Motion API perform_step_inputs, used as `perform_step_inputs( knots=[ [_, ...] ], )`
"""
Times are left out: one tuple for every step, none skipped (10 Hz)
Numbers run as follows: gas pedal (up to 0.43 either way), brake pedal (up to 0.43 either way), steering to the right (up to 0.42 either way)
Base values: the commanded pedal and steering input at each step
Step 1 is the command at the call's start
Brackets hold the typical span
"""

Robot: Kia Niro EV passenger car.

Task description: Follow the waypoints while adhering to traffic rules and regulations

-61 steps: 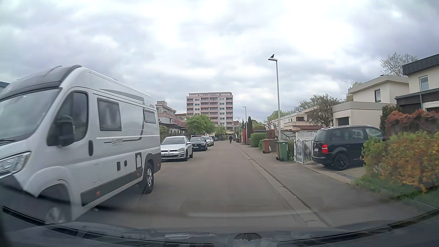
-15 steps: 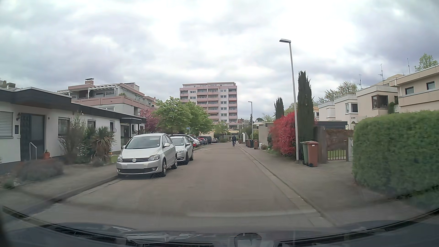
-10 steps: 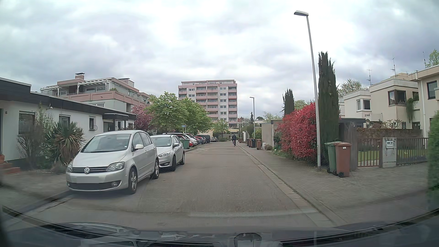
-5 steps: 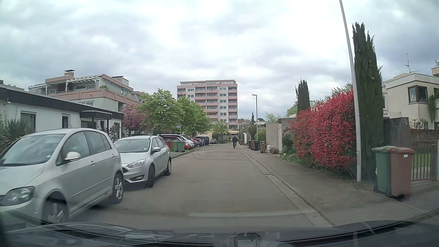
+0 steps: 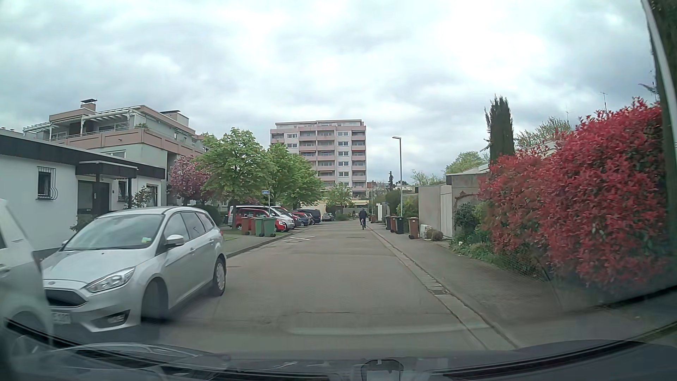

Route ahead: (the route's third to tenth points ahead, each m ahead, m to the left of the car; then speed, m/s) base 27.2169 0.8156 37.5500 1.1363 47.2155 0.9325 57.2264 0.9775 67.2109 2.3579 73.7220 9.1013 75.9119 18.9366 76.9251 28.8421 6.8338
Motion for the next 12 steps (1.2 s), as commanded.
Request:
perform_step_inputs(
  knots=[
    [0.067, 0.0, 0.0],
    [0.067, 0.0, 0.0],
    [0.067, 0.0, 0.001],
    [0.067, 0.0, 0.0],
    [0.067, 0.0, 0.0],
    [0.067, 0.0, 0.0],
    [0.067, 0.0, 0.002],
    [0.067, 0.0, 0.003],
    [0.067, 0.0, 0.001],
    [0.067, 0.0, 0.0],
    [0.067, 0.0, 0.002],
    [0.067, 0.0, 0.003]
  ],
)
